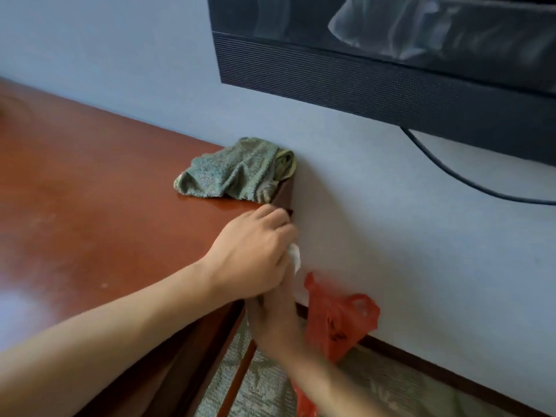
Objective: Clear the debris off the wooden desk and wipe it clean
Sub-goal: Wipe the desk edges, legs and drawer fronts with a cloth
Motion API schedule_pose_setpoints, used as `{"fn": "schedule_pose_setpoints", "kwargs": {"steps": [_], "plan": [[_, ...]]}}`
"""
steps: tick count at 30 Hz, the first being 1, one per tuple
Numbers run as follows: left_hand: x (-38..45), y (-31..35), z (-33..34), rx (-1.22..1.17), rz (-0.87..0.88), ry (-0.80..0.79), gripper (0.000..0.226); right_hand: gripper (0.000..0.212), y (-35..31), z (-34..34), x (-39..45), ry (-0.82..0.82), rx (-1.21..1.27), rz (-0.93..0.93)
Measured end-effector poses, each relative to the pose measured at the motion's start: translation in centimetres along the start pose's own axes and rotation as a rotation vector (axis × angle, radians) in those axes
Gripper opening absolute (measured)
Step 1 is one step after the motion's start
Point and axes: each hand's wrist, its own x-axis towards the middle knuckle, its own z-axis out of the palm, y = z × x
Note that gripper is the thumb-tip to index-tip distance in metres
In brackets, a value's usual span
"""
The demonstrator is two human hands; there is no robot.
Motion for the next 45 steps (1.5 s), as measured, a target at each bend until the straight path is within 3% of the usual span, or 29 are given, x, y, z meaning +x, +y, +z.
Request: {"fn": "schedule_pose_setpoints", "kwargs": {"steps": [2, 4, 7, 10, 15, 17, 21, 24, 27, 30, 32, 34, 36, 37, 39, 41, 43, 45], "plan": [[-4.6, -0.8, -1.3, -0.036, -0.035, -0.003, 0.051, 0.06, 0.2, 0.5, -2.3, -0.077, -0.057, -0.117], [-8.8, -1.9, -3.0, -0.044, -0.129, -0.083, 0.063, 0.063, 0.4, 0.2, -2.6, -0.099, -0.076, -0.104], [-12.0, -2.4, -4.0, 0.002, -0.241, -0.288, 0.075, 0.068, 1.1, -0.7, 3.3, 0.058, -0.003, 0.103], [-12.3, -2.0, -3.6, 0.056, -0.247, -0.312, 0.078, 0.091, 1.7, -0.5, 7.4, 0.195, -0.075, 0.336], [-12.3, -2.1, -3.1, 0.041, -0.245, -0.26, 0.081, 0.054, 0.0, 0.1, 1.1, 0.1, -0.114, 0.246], [-12.4, -2.1, -3.1, 0.003, -0.247, -0.208, 0.077, 0.051, -2.0, -1.5, -0.9, 0.078, -0.177, 0.169], [-12.6, -2.3, -3.1, -0.102, -0.298, -0.014, 0.054, 0.036, -7.2, -4.1, 1.5, 0.319, -0.26, -0.048], [-13.6, -2.5, -3.4, -0.115, -0.406, 0.167, 0.043, 0.031, -9.8, -2.4, 4.9, 0.165, -0.495, -0.118], [-16.2, -1.9, -4.0, -0.035, -0.475, 0.147, 0.048, 0.032, -11.1, -0.3, 5.7, 0.001, -0.846, -0.254], [-20.3, -1.0, -5.0, 0.06, -0.594, 0.073, 0.054, 0.028, -12.9, 0.3, 2.6, -0.135, -0.821, -0.58], [-23.2, 0.2, -6.1, 0.082, -0.713, -0.038, 0.067, 0.026, -13.5, -0.1, 0.7, -0.361, -0.73, -0.742], [-25.5, 2.0, -7.2, 0.076, -0.833, -0.159, 0.082, 0.041, -13.7, -0.8, 1.4, -0.464, -0.729, -0.676], [-26.5, 3.0, -7.3, 0.061, -0.895, -0.158, 0.085, 0.048, -13.9, -1.0, 3.8, -0.345, -0.775, -0.51], [-26.5, 3.1, -7.2, 0.019, -0.901, -0.107, 0.084, 0.046, -14.2, -0.8, 4.3, -0.321, -0.814, -0.461], [-26.5, 2.8, -7.3, -0.128, -0.969, 0.087, 0.077, 0.043, -15.1, 0.4, 2.5, -0.381, -0.801, -0.613], [-26.9, 2.7, -7.7, -0.291, -1.066, 0.317, 0.059, 0.038, -16.4, 1.4, -2.2, -0.59, -0.632, -0.926], [-27.3, 3.1, -8.0, -0.373, -1.122, 0.455, 0.039, 0.037, -17.1, 1.3, -4.7, -0.804, -0.531, -1.089], [-27.4, 3.2, -8.1, -0.399, -1.159, 0.49, 0.036, 0.046, -17.2, 1.4, -2.5, -0.732, -0.571, -0.868]]}}
